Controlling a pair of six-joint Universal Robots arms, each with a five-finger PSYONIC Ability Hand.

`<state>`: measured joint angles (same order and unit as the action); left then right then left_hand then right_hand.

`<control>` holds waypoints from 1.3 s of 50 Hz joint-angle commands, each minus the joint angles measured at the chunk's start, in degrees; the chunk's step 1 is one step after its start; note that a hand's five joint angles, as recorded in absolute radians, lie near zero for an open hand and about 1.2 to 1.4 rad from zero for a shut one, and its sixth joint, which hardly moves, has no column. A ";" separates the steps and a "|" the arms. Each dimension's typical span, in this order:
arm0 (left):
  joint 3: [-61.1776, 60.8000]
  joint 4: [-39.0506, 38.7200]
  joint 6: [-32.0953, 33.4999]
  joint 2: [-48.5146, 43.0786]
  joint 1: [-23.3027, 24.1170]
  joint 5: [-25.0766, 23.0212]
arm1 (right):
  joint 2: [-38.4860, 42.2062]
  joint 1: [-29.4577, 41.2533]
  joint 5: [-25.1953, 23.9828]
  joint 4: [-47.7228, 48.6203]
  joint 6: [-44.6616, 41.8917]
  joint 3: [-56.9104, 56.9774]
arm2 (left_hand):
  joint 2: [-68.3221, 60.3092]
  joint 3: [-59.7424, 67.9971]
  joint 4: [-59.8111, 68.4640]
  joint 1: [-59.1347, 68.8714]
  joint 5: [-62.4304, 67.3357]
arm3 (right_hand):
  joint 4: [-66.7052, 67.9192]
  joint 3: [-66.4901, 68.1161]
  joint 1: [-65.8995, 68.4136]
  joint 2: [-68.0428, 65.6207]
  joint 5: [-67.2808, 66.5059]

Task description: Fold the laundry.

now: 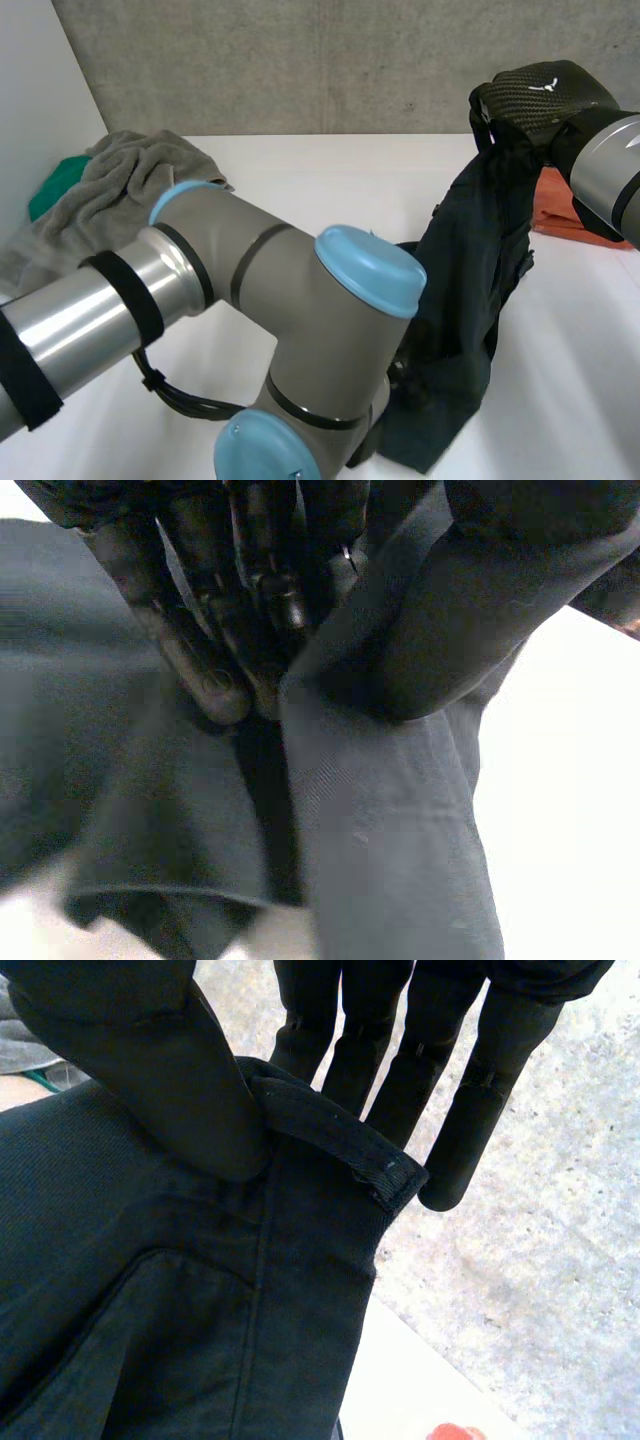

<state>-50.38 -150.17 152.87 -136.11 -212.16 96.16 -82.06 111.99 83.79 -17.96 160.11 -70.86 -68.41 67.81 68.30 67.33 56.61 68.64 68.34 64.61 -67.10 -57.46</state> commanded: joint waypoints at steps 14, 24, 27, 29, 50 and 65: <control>-1.57 1.02 27.04 42.85 -22.59 -2.38 | -7.49 -10.73 -9.87 -2.87 -1.29 2.82 | -11.59 12.19 11.70 12.67 13.39 | 11.36 11.66 15.39 -12.90 -12.54; 10.46 4.88 28.72 47.60 -24.71 -2.91 | -14.61 -15.22 -11.54 -3.31 9.51 8.45 | -11.59 12.19 11.70 12.67 13.39 | 11.36 11.66 15.39 -12.90 -12.54; 14.86 5.50 28.89 47.60 -24.71 -2.56 | -16.11 -15.83 -12.51 -2.87 12.85 9.94 | -11.59 12.19 11.70 12.67 13.39 | 11.36 11.66 15.39 -12.90 -12.54; 17.92 5.59 28.98 47.60 -24.79 -2.21 | -16.38 -16.27 -12.51 -2.61 14.96 11.43 | -11.59 12.19 11.70 12.67 13.39 | 11.36 11.66 15.39 -12.90 -12.54; 23.30 -8.28 31.62 18.53 -31.47 -3.44 | 5.14 -8.11 -1.53 2.48 11.37 11.97 | -11.59 12.19 11.70 12.67 13.39 | 11.36 11.66 15.39 -12.90 -12.54; 42.10 -20.07 33.20 -13.56 -33.41 -6.95 | 28.09 -1.51 13.33 40.26 -7.34 10.12 | -11.59 12.19 11.70 12.67 13.39 | 11.36 11.66 15.39 -12.90 -12.54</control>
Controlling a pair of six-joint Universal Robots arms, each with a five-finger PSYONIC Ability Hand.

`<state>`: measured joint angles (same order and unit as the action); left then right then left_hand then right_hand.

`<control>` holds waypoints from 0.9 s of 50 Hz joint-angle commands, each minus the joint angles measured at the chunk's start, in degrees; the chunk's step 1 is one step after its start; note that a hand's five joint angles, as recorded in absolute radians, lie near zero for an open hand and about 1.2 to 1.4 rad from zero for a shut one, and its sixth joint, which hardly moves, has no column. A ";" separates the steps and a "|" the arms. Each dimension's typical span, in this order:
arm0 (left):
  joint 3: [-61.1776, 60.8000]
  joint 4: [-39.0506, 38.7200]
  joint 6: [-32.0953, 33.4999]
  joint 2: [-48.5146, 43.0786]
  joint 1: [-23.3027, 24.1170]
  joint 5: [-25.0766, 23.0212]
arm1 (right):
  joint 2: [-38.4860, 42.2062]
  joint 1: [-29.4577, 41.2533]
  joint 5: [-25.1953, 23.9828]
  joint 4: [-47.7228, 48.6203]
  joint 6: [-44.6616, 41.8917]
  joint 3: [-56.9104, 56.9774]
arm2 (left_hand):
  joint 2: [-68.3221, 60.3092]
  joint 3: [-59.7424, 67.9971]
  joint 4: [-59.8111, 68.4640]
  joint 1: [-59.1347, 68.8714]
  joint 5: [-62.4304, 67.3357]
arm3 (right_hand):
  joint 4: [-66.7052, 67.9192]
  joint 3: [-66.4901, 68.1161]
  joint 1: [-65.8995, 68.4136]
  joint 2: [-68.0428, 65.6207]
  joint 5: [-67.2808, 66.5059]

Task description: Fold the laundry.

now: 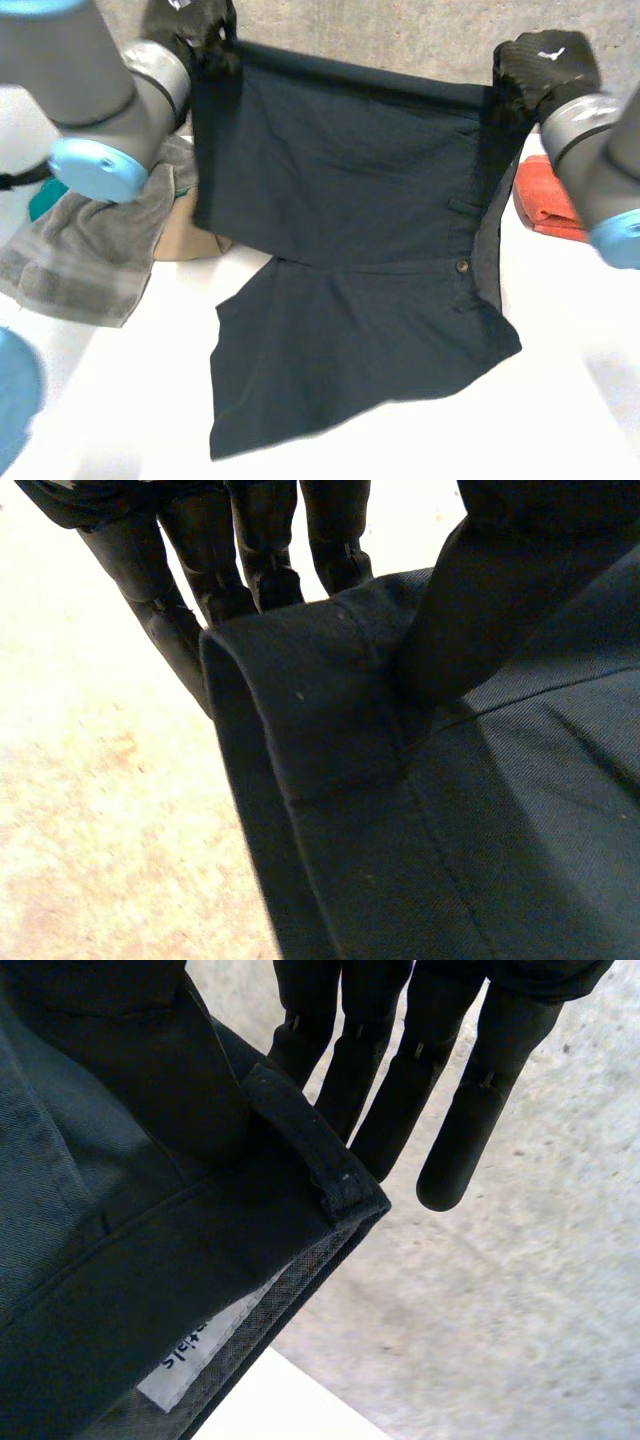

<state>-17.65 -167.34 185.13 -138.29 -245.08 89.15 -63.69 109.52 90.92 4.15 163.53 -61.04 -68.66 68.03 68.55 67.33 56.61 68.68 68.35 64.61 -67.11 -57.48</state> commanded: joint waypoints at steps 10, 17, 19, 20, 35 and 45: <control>7.39 -5.37 1.90 -8.86 -0.32 -0.38 | 15.80 0.87 -1.52 14.09 -12.46 6.36 | 58.66 -58.03 -58.55 -57.33 -56.61 | -58.68 -58.35 -54.61 57.11 57.48; -7.20 -5.28 7.61 2.12 0.65 1.64 | 10.97 -3.43 -12.41 -10.51 -4.63 8.66 | 58.66 -58.03 -58.55 -57.33 -56.61 | -58.68 -58.35 -54.61 57.11 57.48; -14.93 -5.19 9.11 7.22 1.18 2.17 | 9.65 -4.40 -14.71 -15.99 -5.06 8.31 | 58.66 -58.03 -58.55 -57.33 -56.61 | -58.68 -58.35 -54.61 57.11 57.48; -17.56 -5.19 9.46 8.89 1.36 2.17 | 9.03 -4.75 -15.59 -18.63 -5.50 8.13 | 58.66 -58.03 -58.55 -57.33 -56.61 | -58.68 -58.35 -54.61 57.11 57.48; -64.77 1.66 10.96 31.49 8.38 2.08 | -3.80 -14.07 -29.13 -35.62 -26.24 -19.45 | 43.34 -42.70 -43.22 -42.00 -41.28 | -32.45 -32.12 -28.38 30.88 31.25; -78.32 1.14 10.70 33.26 13.93 3.14 | -5.92 -19.61 -38.27 -23.50 -35.12 -35.19 | 34.23 -33.59 -34.11 -32.89 -32.18 | -26.38 -26.05 -22.31 24.81 25.18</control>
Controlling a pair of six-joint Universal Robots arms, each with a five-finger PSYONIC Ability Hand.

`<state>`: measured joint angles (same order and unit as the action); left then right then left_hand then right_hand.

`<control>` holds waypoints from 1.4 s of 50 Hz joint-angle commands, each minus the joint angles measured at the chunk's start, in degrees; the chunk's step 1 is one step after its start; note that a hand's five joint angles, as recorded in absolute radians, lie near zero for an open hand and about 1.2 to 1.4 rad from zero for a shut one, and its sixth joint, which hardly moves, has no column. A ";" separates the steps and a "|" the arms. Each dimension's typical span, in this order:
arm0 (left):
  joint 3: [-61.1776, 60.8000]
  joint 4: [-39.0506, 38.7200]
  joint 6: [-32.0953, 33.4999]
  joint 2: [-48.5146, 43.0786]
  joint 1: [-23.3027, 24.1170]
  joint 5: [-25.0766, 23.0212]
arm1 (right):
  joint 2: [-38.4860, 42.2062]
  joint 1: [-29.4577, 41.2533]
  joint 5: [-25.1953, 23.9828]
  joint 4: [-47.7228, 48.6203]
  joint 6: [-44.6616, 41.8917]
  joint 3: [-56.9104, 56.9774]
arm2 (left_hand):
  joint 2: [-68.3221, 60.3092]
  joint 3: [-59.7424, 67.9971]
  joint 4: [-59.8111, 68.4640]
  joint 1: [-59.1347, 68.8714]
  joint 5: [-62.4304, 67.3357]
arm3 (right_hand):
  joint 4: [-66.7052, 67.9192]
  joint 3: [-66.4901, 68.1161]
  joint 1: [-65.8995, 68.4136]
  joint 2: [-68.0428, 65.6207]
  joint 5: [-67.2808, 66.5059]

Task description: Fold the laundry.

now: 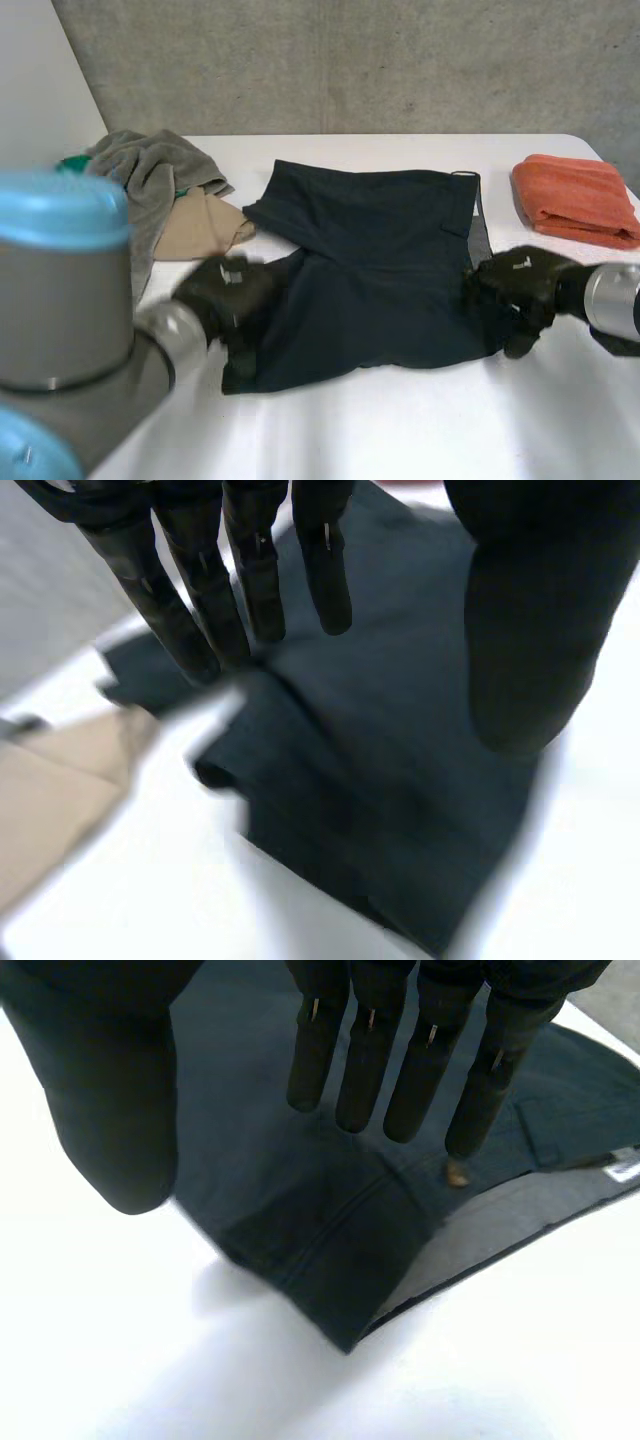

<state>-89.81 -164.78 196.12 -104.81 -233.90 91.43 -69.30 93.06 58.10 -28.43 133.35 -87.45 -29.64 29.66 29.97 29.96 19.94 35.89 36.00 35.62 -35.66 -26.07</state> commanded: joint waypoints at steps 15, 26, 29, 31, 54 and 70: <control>-1.60 -9.05 1.54 -10.41 3.98 4.98 | 3.64 -3.15 -7.74 28.42 -4.68 -14.59 | 14.22 -14.23 -14.55 -14.54 -14.51 | 3.04 2.94 3.31 -3.28 -2.87; 2.88 -15.92 13.41 -19.73 5.03 9.73 | 3.91 -1.56 -4.58 37.13 1.38 -16.35 | -24.89 24.88 24.56 24.57 24.60 | 44.08 43.98 44.35 -44.32 -43.91; 3.24 -17.06 13.94 -19.47 5.12 10.61 | 3.21 -1.39 -2.29 35.99 2.61 -16.17 | -50.36 50.34 50.03 50.04 50.06 | 44.11 44.00 44.38 -44.34 -43.93; 2.98 -16.71 13.76 -18.24 5.12 11.40 | 2.24 -1.30 -1.59 34.33 2.88 -16.35 | -50.36 50.34 50.03 50.04 50.06 | 44.11 44.00 44.38 -44.34 -43.93; 12.69 6.68 13.67 -11.62 7.59 10.07 | -2.52 -2.02 0.96 -9.05 -15.18 -2.48 | -50.36 50.34 50.03 50.04 50.06 | 44.11 44.00 44.38 -44.34 -43.93; 73.14 -3.35 21.22 -47.29 -2.52 7.70 | 14.51 7.57 13.25 41.91 17.63 17.21 | -50.36 50.34 50.03 50.04 50.06 | 44.11 44.00 44.38 -44.34 -43.93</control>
<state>-37.24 -168.35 214.64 -137.85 -235.04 100.29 -62.33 98.18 67.63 -2.54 145.44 -75.38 -68.58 68.02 68.52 65.33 58.15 68.66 68.09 63.41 -66.89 -58.07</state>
